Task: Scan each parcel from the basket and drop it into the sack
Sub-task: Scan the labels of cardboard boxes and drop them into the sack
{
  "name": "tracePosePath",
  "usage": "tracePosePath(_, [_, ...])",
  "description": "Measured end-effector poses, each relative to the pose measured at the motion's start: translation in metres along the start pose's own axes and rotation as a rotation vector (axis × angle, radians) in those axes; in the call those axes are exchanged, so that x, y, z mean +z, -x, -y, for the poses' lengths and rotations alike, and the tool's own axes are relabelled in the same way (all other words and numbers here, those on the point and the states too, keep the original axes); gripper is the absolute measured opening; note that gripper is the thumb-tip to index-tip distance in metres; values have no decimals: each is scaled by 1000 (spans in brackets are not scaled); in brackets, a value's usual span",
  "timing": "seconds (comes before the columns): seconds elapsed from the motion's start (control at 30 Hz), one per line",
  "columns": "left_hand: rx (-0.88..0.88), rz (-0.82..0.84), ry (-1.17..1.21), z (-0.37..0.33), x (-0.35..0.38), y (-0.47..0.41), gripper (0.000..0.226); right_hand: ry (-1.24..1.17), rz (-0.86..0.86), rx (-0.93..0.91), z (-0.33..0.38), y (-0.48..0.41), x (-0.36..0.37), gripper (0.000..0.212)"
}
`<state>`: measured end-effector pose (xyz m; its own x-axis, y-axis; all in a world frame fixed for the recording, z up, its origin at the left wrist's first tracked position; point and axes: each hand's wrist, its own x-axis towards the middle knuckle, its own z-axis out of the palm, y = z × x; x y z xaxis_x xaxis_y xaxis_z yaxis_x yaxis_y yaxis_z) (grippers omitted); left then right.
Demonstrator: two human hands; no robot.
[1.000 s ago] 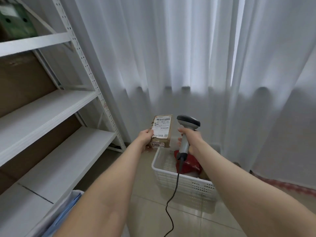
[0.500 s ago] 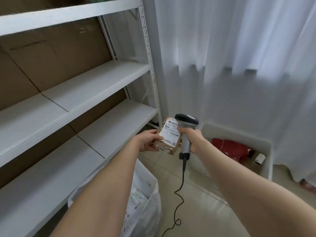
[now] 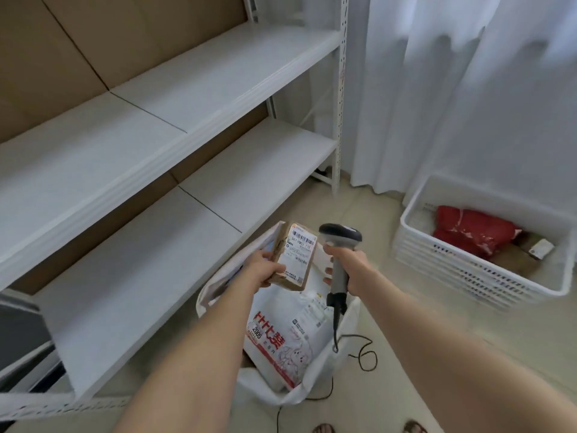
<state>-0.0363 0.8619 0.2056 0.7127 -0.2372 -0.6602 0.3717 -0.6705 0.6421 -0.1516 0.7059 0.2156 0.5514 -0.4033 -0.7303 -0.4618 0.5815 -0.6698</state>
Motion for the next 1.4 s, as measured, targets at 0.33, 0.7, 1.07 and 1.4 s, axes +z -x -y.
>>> tracePosePath(0.33, [-73,-228,-350,121,-29,-67,43,75,59,152,-78,-63,56,34])
tracePosePath(0.7, [-198,-149,-538,121,-15,-80,47,92,73,184,-84,-75,59,23])
tracePosePath(1.07, [67,-123,-462,-26,47,-22,45,-64,63,49,-8,-8,-26,16])
tracePosePath(1.4, [380,-115,-475,-188,216,92,47,-367,-120,-140,78,77,-223,18])
